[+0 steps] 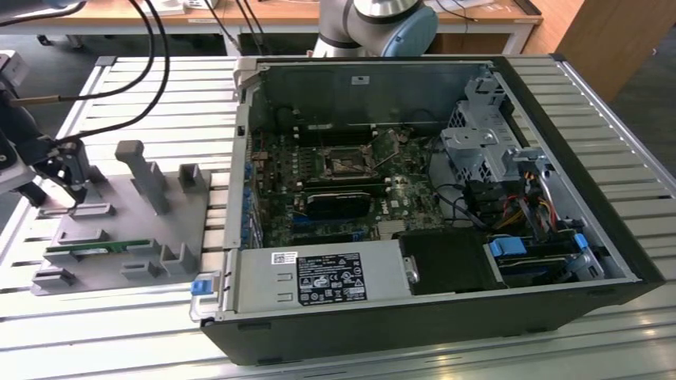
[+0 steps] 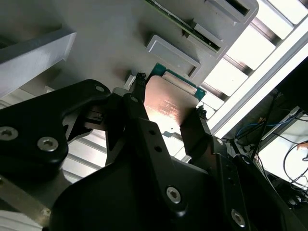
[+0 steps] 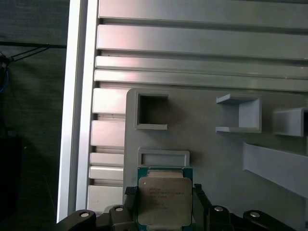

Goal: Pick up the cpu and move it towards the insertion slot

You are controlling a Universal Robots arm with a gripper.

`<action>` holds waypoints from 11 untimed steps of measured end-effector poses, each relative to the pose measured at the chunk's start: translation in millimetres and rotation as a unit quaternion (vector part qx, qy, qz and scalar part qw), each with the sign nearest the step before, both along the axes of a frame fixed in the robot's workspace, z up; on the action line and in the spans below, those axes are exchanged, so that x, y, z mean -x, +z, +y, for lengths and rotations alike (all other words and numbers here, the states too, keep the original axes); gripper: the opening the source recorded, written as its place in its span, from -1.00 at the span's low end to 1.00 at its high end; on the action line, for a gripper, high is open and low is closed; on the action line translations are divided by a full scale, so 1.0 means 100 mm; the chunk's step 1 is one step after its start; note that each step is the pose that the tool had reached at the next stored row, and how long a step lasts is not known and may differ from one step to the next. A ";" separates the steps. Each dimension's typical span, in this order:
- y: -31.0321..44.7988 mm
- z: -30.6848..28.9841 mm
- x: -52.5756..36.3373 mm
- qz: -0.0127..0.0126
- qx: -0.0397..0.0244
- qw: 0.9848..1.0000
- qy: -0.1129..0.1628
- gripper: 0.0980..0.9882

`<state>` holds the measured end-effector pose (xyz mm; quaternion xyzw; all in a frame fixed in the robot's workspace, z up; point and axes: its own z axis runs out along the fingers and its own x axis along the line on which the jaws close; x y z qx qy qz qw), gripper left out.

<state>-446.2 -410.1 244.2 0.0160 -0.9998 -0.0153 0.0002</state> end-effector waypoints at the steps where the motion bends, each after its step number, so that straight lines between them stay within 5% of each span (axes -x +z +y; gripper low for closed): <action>1: 0.003 0.000 0.000 0.000 0.000 1.000 0.000 0.00; 11: 0.046 0.002 0.000 0.000 0.000 1.000 0.000 0.00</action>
